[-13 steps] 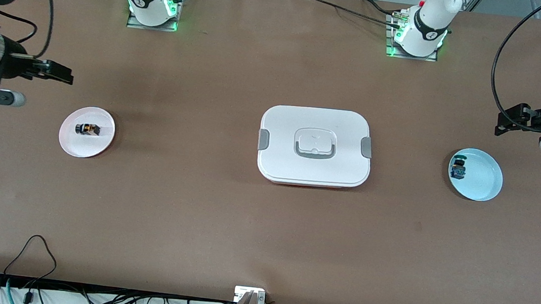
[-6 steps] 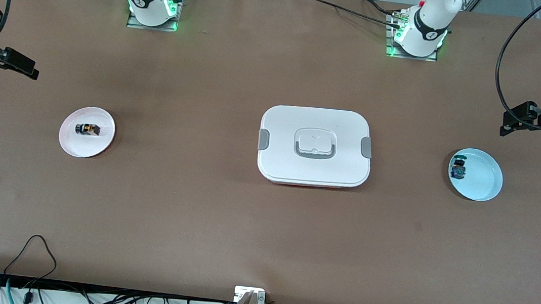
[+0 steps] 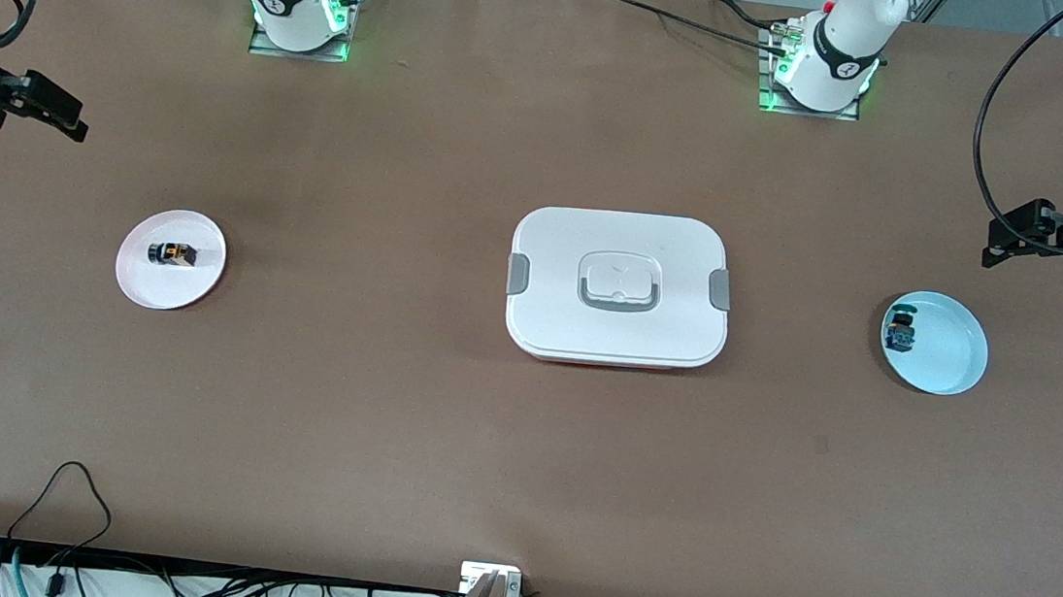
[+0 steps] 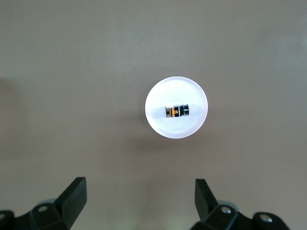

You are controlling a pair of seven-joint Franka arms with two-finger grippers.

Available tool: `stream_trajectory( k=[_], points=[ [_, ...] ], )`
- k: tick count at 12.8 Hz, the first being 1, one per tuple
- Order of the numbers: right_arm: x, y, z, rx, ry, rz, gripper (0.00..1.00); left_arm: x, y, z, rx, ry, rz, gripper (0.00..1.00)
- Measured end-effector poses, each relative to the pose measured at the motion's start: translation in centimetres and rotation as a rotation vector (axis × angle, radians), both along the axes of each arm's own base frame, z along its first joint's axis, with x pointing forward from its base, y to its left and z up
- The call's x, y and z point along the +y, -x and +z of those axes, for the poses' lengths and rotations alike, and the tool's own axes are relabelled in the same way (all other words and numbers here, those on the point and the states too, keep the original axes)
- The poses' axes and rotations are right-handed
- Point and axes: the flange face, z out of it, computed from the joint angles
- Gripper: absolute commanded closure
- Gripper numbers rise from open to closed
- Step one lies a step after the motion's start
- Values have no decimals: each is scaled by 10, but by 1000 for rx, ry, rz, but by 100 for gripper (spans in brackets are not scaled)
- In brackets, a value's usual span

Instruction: Transfer orange switch to right arm and place

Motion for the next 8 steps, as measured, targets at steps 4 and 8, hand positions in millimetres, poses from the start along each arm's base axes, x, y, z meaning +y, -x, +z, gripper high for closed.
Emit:
stream_trajectory(
  k=[4,8],
  points=[
    [0,1,6,-6,0,4,0,0,0,0,0,0,0,0],
    [0,1,7,-9,0,11,0,0,0,0,0,0,0,0]
  ],
)
